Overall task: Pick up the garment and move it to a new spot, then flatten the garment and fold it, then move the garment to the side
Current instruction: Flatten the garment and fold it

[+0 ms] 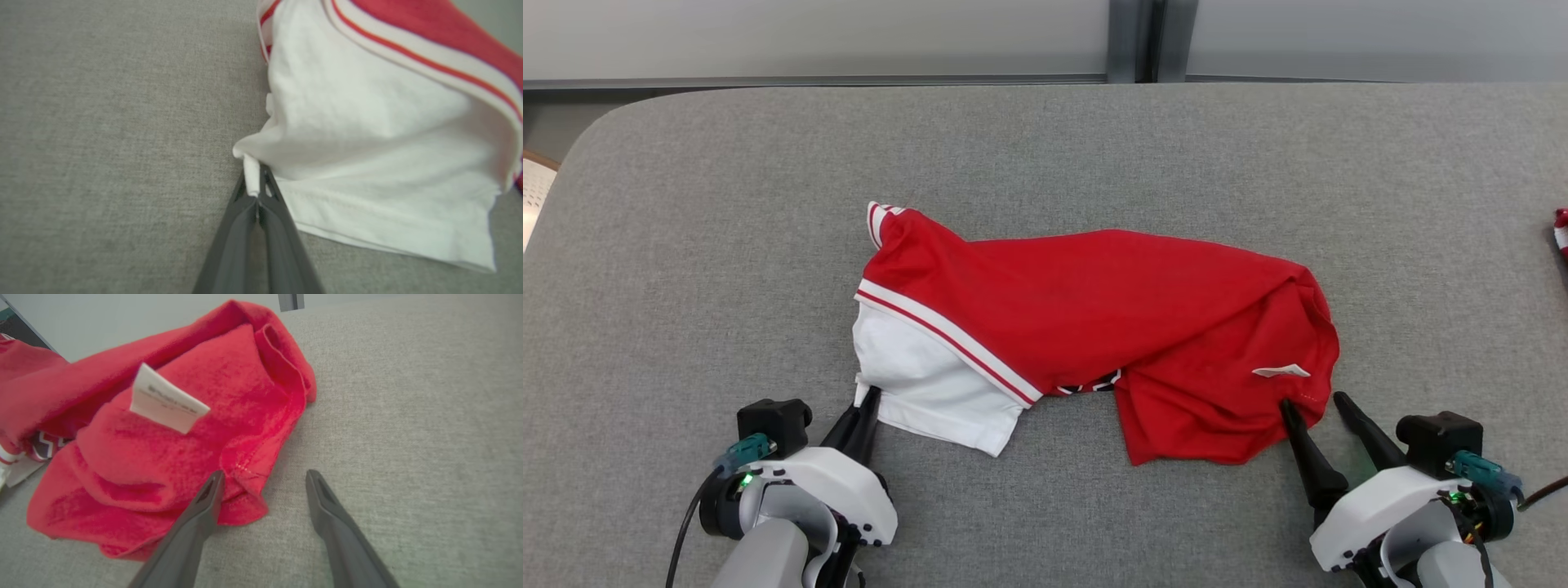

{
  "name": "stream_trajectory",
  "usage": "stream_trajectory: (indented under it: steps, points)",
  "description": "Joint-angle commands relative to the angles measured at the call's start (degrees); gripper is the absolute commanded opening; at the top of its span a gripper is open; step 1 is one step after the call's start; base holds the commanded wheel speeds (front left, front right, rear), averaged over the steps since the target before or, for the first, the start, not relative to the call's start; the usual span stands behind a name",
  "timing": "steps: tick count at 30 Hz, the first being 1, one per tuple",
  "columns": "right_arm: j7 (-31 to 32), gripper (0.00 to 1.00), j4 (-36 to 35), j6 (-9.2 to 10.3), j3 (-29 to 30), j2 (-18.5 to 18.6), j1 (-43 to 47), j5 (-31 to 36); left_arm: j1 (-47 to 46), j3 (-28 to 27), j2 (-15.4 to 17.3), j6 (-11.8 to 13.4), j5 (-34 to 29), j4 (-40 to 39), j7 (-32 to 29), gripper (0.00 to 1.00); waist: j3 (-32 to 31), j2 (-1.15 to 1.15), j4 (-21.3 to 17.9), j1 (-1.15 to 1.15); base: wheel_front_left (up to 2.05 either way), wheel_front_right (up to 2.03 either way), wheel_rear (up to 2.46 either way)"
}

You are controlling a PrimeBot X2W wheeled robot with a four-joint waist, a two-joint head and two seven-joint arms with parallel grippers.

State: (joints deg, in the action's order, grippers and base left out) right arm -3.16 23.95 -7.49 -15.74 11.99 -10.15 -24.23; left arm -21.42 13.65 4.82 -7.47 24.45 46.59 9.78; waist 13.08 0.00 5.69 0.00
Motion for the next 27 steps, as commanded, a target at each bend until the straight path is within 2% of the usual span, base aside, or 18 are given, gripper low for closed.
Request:
stream_trajectory:
  steps: [1, 2, 3, 4, 13, 16, 22, 27]
  points:
    - [-1.08, 0.46, 1.66, 0.00, -1.01, 0.49, -1.23, -1.08, -0.03, -0.18, 0.78, 0.23, 0.58, 0.81, 0.79, 0.00, 0.06, 0.00, 0.19, 0.00, 0.00, 0.00, 0.00]
    - [-1.79, 0.15, 2.10, 0.00, -1.63, 0.57, -1.62, -1.69, -0.10, -0.21, 0.90, 0.21, 0.83, 0.37, 1.60, 0.00, 0.03, 0.00, 0.17, 0.00, 0.00, 0.00, 0.00]
    - [-3.00, 0.15, 2.07, 0.00, -2.08, 0.82, -2.09, -2.31, -0.13, -0.46, 0.99, 0.19, 1.06, -0.37, 2.53, 0.00, -0.06, 0.00, 0.15, 0.00, 0.00, 0.00, 0.00]
    - [-4.23, 0.00, 1.99, 0.00, -2.38, 1.18, -2.46, -2.89, -0.07, -0.68, 1.16, 0.16, 1.10, -1.21, 3.31, 0.00, -0.24, 0.00, 0.05, 0.00, 0.00, 0.00, 0.00]
    - [-9.74, 0.00, -1.44, 0.00, -1.90, 4.48, -4.23, -3.29, 2.04, -3.28, 3.50, 1.66, -0.31, -15.08, 5.37, 0.00, -3.68, 0.00, -1.10, 0.00, 0.00, 0.00, 0.00]
    - [-10.50, 0.00, -4.55, 0.00, -0.53, 5.63, -4.31, -1.96, 2.99, -4.13, 4.22, 2.72, -1.19, -24.05, 5.40, 0.00, -5.35, 0.00, -1.69, 0.00, 0.00, 0.00, 0.00]
    - [-10.89, 0.00, -13.32, 0.00, 5.17, 7.08, -4.77, 1.79, 1.09, -5.45, 5.47, 5.46, -2.60, -41.45, 4.63, 0.00, -8.18, 0.00, -2.78, 0.00, 0.00, 0.00, 0.00]
    - [-8.67, 0.00, -22.80, 0.01, 10.23, 7.17, -4.30, 5.23, -2.68, -6.37, 7.14, 6.69, -3.21, -51.83, 1.56, 0.00, -10.21, 0.00, -3.88, 0.00, 0.00, 0.00, 0.00]
